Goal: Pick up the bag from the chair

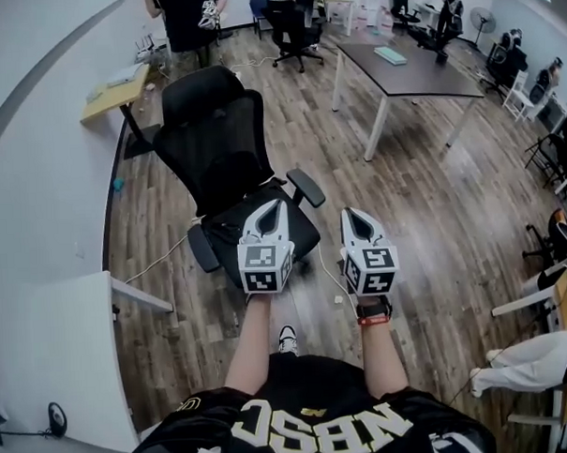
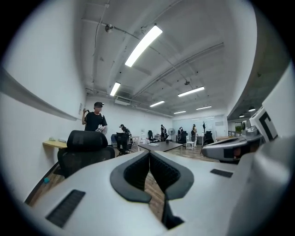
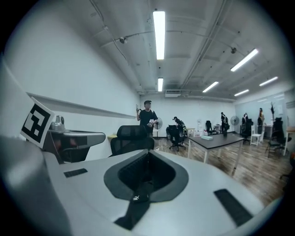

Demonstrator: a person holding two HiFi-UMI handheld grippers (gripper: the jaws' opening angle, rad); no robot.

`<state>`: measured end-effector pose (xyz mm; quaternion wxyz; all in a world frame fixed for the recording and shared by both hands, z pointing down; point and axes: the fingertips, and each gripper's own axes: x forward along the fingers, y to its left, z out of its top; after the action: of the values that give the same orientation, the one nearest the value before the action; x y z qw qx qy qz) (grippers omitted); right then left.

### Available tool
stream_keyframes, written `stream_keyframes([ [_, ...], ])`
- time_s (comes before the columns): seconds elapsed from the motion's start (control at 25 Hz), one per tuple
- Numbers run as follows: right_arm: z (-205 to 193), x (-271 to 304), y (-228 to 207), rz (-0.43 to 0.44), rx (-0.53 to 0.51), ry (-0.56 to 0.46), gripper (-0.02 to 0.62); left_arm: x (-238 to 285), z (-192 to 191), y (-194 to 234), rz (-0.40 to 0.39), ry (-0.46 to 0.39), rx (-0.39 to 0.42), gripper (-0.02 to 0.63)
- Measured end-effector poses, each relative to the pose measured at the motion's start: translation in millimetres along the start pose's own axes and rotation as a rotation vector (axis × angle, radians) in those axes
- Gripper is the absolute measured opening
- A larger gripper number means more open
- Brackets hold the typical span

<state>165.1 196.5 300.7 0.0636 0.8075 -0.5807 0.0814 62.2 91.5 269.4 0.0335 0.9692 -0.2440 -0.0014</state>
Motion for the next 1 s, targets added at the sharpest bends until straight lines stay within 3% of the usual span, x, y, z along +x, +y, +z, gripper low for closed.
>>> stream_keyframes([
  [0.36, -4.3, 140.3, 40.9, 0.137, -0.017, 0.064, 0.012, 56.4, -31.9, 124.4, 0.11, 0.044, -0.06, 0.017],
  [0.8, -62.3, 298.8, 102.9, 0.449, -0.118, 0.263, 0.029, 99.6, -115.0, 232.7, 0.313, 0.175, -0.152, 0.017],
  [1.0, -100.3, 349.9, 107.6, 0.58, -0.129, 0.389, 0.049, 117.7, -162.8, 258.4, 0.439, 0.267, -0.24, 0.017],
])
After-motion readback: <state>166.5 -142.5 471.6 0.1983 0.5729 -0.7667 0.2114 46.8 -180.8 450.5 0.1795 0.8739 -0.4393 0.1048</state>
